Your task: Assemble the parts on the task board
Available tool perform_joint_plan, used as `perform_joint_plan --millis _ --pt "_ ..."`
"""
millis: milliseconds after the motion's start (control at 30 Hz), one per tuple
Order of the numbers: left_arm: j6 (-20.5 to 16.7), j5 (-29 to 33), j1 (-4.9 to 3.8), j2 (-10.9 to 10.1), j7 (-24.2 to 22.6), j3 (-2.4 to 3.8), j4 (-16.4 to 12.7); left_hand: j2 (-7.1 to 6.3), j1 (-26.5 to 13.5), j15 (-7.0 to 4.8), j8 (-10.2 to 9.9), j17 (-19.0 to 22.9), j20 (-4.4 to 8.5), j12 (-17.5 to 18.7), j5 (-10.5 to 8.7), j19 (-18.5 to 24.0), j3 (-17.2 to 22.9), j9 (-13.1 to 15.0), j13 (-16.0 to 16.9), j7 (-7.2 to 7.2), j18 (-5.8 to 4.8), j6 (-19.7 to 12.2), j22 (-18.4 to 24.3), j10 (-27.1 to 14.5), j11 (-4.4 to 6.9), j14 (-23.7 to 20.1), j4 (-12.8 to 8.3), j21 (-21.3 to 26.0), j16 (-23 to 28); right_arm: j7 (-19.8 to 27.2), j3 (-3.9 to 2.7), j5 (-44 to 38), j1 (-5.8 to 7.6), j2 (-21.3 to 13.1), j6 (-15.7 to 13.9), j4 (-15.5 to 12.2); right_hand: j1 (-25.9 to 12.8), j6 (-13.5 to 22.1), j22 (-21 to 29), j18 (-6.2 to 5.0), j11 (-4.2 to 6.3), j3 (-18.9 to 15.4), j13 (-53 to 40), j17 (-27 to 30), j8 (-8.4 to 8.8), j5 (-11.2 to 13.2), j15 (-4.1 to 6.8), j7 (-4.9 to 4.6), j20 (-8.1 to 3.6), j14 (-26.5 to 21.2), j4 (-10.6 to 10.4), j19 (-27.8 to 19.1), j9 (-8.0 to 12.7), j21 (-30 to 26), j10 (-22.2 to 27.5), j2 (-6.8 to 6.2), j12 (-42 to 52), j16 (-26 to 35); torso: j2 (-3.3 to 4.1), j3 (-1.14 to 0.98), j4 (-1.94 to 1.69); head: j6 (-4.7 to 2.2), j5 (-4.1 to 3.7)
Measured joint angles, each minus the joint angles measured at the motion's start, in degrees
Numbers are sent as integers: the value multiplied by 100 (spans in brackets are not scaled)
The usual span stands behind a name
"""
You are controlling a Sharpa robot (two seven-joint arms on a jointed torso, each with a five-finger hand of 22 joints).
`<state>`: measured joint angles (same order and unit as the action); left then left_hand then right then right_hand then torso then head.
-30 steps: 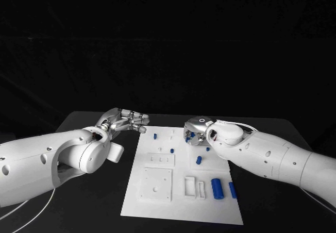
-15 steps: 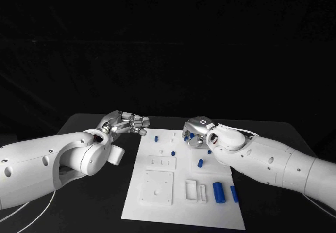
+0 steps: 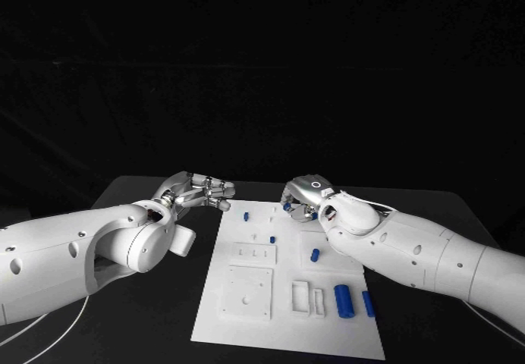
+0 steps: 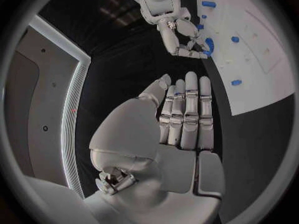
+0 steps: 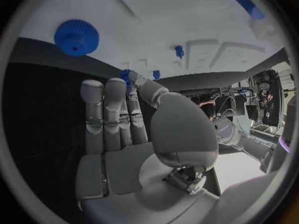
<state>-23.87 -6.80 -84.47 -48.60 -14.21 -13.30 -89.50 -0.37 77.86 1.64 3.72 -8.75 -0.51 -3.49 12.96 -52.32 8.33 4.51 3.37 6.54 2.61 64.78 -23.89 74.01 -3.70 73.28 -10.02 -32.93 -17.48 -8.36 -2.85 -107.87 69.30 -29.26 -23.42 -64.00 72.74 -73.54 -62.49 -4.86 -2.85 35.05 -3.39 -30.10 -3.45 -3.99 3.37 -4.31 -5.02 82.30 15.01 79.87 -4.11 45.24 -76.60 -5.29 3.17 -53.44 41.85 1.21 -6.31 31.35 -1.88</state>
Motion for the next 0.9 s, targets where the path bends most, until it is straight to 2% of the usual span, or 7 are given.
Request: perform_joint_plan --millis 467,900 --pt "0 -3 -42 19 0 1 -1 0 0 0 0 0 0 0 0 0 0 0 0 0 0 0 -1 0 0 0 0 0 0 -122 -7 -83 1 271 -190 339 -1 1 -394 5 1 33 -1 28 3 7 -1 0 12 1 -2 131 4 -365 1 -1 -21 1 18 4 -16 8 44" --pt "0 -24 -127 40 -1 1 -29 0 0 0 0 0 0 0 4 0 0 0 0 0 0 0 -1 0 0 0 0 0 0 -112 -7 -118 4 506 -233 668 -2 2 -834 9 2 33 -1 49 3 27 -2 -1 11 2 -2 275 11 -795 2 -3 12 1 90 36 -87 -52 8"
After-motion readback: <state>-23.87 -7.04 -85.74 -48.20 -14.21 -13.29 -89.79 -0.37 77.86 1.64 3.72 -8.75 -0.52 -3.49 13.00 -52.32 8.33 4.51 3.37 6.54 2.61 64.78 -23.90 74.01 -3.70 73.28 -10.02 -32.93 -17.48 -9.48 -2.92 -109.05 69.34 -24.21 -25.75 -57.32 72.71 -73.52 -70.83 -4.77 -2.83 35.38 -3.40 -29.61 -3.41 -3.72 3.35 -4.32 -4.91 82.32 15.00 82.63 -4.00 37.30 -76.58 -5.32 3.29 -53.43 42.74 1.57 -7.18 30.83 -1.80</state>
